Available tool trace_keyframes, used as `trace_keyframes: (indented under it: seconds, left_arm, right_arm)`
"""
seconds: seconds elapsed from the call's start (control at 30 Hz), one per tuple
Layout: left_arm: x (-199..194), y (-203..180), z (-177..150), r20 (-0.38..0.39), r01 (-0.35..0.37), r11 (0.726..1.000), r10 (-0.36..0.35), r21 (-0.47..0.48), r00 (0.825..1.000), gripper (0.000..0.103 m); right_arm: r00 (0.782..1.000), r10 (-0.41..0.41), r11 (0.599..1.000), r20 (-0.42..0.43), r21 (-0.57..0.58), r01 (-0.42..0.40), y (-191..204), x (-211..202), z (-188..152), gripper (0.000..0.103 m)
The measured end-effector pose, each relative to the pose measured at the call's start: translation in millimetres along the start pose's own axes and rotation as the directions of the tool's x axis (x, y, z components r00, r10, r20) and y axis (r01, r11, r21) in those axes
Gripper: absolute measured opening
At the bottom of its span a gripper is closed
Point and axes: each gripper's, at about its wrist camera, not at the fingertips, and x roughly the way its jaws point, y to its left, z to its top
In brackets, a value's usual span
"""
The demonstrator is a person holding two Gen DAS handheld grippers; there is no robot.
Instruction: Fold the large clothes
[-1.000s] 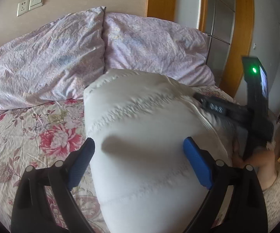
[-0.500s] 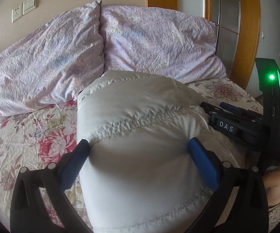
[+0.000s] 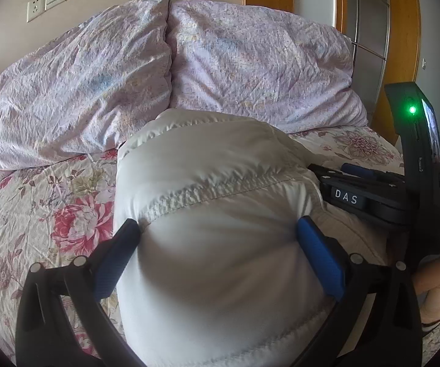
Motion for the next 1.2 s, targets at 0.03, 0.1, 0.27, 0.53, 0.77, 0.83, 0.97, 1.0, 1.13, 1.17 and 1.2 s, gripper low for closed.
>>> trace_keyframes:
  seconds: [0.03,0.1,0.27,0.53,0.77,0.83,0.97,1.0,1.13,1.17,1.2]
  left_arm:
    - [1,0,0,0.003,0.001,1.0,-0.001,-0.004,1.0,0.101]
    - [2,1,-1,0.006,0.0,1.0,0.0,-0.009,1.0,0.101]
    - [5,1,-3,0.013,-0.001,1.0,0.001,-0.022,1.0,0.101]
    - [11,4,-3,0.014,0.006,0.999,-0.005,-0.04,1.0,0.101]
    - [9,6,3,-0.016,0.001,1.0,-0.001,-0.02,1.0,0.101]
    - [0,13,5,-0.037,0.02,0.999,-0.021,-0.033,0.999,0.101]
    - [-15,28,8,-0.047,0.021,0.998,-0.024,-0.064,0.999,0.101]
    - [-17,29,8,-0.05,0.021,0.998,-0.024,-0.066,0.998,0.101]
    - [-23,29,7,-0.06,0.024,0.996,-0.029,-0.082,0.998,0.101]
    - [-24,27,7,-0.059,0.022,0.996,-0.027,-0.081,0.998,0.101]
    - [-26,25,7,-0.058,0.021,0.997,-0.025,-0.077,0.998,0.101]
  right_arm:
    - [1.0,0.0,1.0,-0.001,-0.001,0.0,0,1,0,0.062]
    - [1.0,0.002,1.0,-0.005,0.0,-0.002,0,3,1,0.062]
    - [1.0,0.011,1.0,-0.014,0.002,-0.011,-1,7,3,0.063]
    - [1.0,0.001,1.0,-0.027,-0.003,-0.001,1,14,5,0.063]
    - [0.999,-0.02,1.0,-0.028,-0.01,0.02,2,6,8,0.064]
    - [1.0,-0.013,1.0,-0.023,0.003,0.013,-1,-8,8,0.065]
    - [0.999,0.042,0.998,0.014,0.036,-0.042,-9,-44,1,0.066]
    - [0.999,0.044,0.999,0.03,0.032,-0.044,-11,-55,-4,0.066]
    - [0.997,0.04,0.999,0.065,0.026,-0.042,-17,-82,-20,0.066]
    - [0.997,0.042,0.999,0.072,0.029,-0.044,-18,-87,-23,0.066]
    - [0.996,0.045,0.998,0.076,0.031,-0.047,-19,-89,-25,0.066]
